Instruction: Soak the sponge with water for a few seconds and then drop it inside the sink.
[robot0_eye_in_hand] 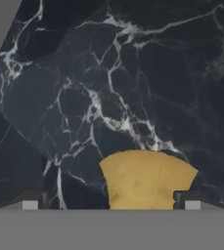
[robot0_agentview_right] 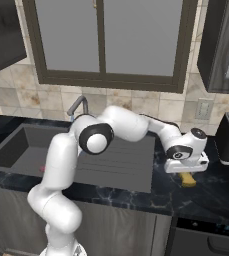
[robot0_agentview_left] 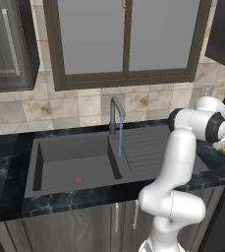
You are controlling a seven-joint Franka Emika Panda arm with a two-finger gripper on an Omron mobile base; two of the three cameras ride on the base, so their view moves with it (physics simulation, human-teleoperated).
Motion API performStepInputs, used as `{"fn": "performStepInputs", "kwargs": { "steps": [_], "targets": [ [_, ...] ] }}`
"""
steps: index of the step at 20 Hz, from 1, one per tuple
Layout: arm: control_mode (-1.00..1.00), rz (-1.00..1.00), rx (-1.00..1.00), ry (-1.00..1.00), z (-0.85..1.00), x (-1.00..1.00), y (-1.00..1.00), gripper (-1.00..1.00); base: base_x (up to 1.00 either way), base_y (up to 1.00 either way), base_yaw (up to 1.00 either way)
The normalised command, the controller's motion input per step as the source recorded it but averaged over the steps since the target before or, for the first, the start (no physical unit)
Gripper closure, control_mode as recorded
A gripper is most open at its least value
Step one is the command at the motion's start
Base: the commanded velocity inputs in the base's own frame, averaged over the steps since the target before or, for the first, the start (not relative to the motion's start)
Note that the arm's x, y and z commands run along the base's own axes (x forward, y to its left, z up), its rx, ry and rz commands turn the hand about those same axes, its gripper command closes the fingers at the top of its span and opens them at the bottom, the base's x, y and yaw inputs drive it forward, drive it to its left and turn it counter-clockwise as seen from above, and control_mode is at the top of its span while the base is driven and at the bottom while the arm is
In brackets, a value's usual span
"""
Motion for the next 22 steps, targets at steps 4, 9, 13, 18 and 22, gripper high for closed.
{"fn": "performStepInputs", "kwargs": {
  "steps": [4, 9, 13, 18, 22],
  "targets": [
    [-1.0, 0.04, 0.0, 0.0, -0.09, 0.01, -0.04, -1.0, 0.0, 0.0, 0.0],
    [-1.0, 0.03, 0.0, 0.0, 0.0, 0.04, -0.05, -1.0, 0.0, 0.0, 0.0],
    [-1.0, 0.02, 0.0, 0.0, 0.0, 0.01, -0.05, -1.0, 0.0, 0.0, 0.0],
    [-1.0, 0.02, 0.0, 0.0, 0.0, 0.0, -0.02, -1.0, 0.0, 0.0, 0.0],
    [-1.0, 0.02, 0.0, 0.0, 0.0, 0.0, -0.05, -1.0, 0.0, 0.0, 0.0]
  ]
}}
